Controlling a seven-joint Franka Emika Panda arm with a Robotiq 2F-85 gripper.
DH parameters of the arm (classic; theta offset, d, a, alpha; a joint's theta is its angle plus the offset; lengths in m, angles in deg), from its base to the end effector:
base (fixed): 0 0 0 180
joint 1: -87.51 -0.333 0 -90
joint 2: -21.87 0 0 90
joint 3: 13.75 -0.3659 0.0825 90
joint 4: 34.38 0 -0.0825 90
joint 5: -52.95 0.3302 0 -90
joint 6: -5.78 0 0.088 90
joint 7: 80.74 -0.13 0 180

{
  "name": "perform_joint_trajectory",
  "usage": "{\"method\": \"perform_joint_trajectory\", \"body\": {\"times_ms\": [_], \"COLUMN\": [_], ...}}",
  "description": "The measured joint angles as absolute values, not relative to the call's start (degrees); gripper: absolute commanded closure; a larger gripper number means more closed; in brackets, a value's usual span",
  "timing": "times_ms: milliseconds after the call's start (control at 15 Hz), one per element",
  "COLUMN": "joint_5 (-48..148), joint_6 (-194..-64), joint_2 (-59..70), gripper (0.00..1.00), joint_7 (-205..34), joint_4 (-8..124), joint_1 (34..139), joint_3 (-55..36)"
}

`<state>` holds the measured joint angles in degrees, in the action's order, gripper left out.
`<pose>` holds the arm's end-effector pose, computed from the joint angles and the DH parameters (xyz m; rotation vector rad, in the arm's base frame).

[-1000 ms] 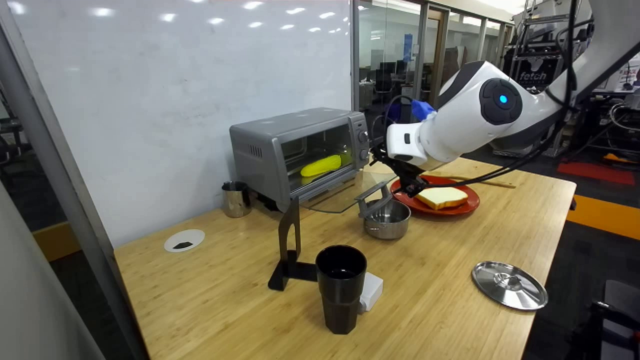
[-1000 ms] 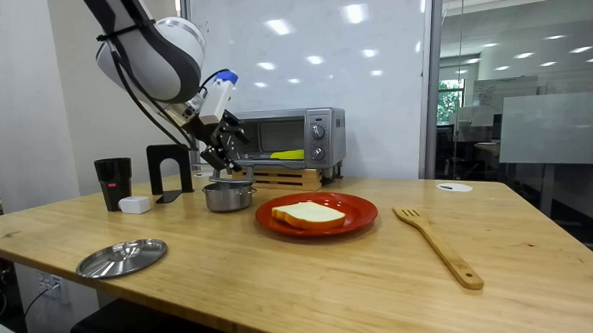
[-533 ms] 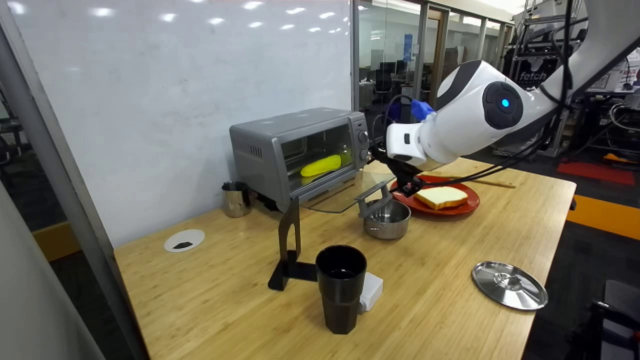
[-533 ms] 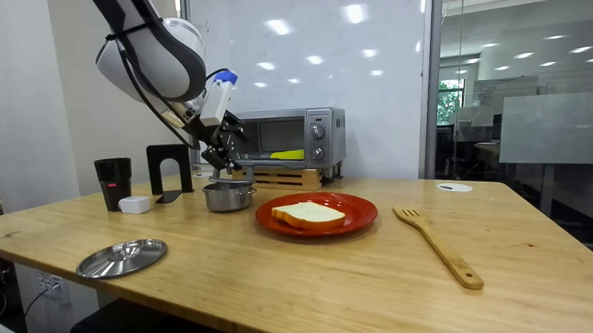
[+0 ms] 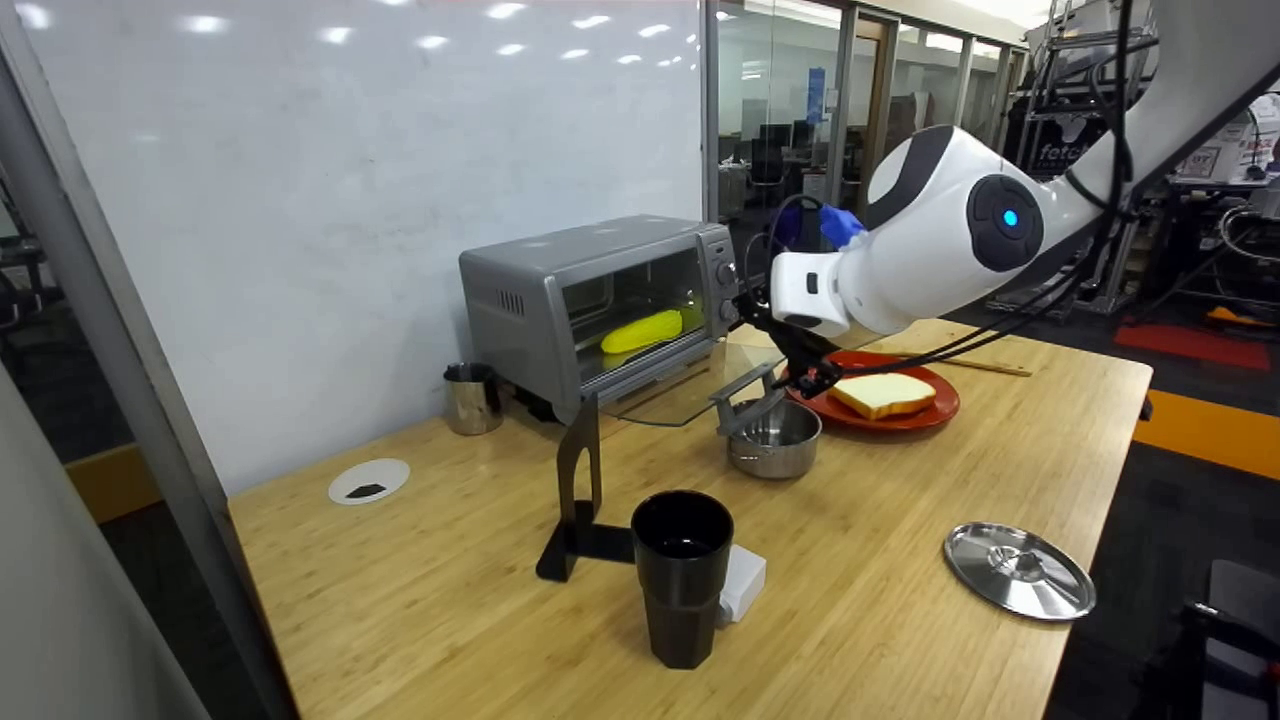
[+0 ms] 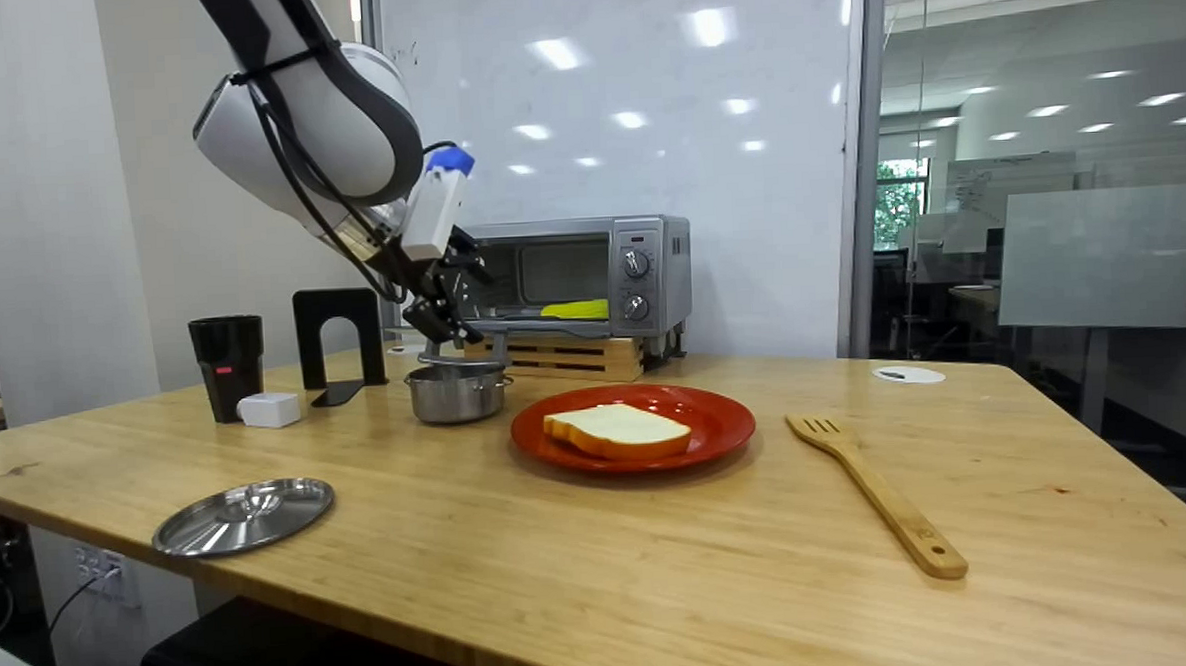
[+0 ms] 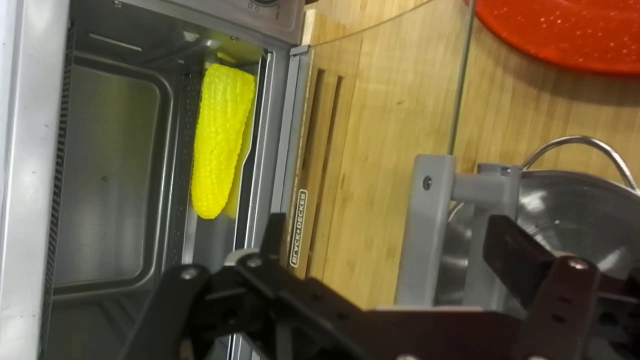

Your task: Place the corn toy in the oven then close it

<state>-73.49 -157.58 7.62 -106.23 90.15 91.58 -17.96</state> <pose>0.5273 0.0378 0.3433 1.5348 1.6817 0.4946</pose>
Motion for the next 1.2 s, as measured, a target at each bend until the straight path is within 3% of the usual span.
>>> {"method": "perform_joint_trajectory", "body": {"times_ms": [1200], "joint_5": [-79.4], "joint_6": [-157.4], "joint_2": [7.5], "gripper": [0.00], "joint_7": [-110.1], "joint_4": [89.3], "joint_1": [91.6], "joint_3": [-18.2]}}
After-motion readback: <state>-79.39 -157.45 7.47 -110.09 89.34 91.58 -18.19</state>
